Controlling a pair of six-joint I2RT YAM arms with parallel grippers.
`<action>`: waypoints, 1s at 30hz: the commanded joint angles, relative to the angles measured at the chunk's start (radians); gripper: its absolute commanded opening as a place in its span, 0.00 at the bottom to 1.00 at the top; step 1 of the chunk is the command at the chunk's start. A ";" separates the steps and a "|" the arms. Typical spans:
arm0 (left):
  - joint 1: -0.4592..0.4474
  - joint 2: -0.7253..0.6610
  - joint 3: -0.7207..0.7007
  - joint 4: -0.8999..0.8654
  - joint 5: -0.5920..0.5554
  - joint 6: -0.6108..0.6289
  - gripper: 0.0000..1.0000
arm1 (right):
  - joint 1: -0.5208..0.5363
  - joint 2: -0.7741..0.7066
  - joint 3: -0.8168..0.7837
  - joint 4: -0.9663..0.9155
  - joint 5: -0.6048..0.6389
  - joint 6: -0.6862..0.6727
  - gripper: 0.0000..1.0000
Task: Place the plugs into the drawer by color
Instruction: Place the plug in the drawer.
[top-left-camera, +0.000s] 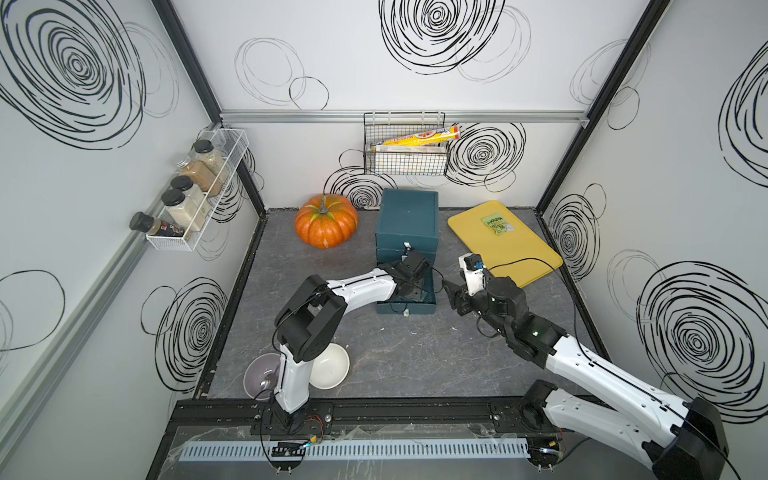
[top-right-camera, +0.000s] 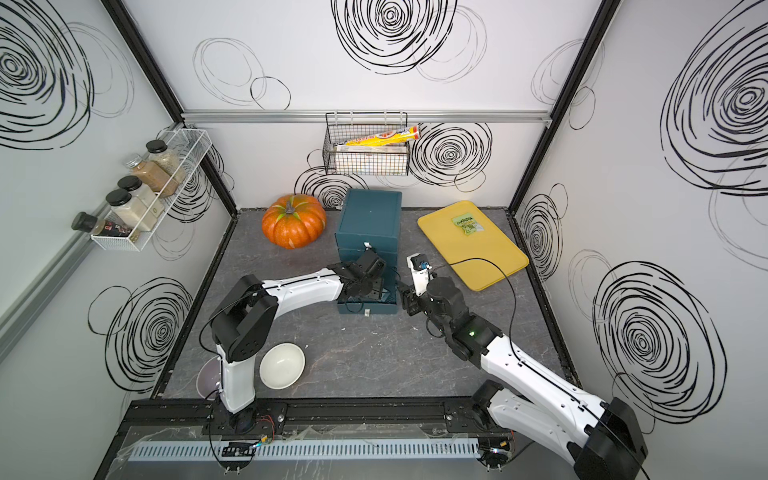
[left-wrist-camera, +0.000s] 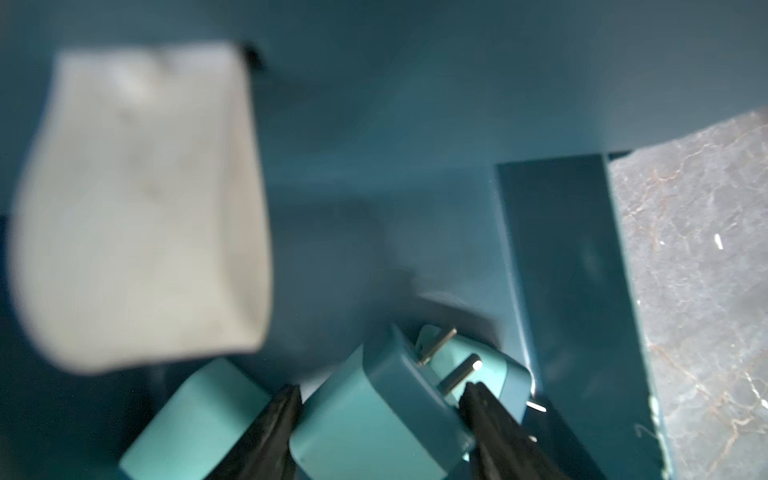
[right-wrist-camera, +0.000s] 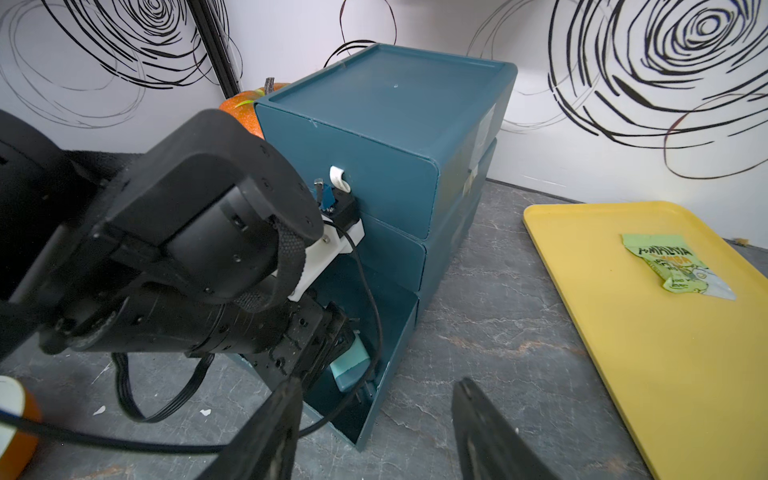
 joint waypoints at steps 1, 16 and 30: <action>0.000 -0.015 -0.027 -0.008 -0.003 0.005 0.63 | -0.003 0.009 0.003 0.021 -0.006 0.004 0.62; -0.006 -0.338 -0.001 -0.039 -0.094 -0.008 0.85 | -0.003 0.011 -0.001 0.030 -0.050 -0.004 0.62; 0.258 -0.166 0.368 -0.146 0.007 0.144 0.87 | 0.032 0.308 0.034 0.083 -0.582 -0.051 0.30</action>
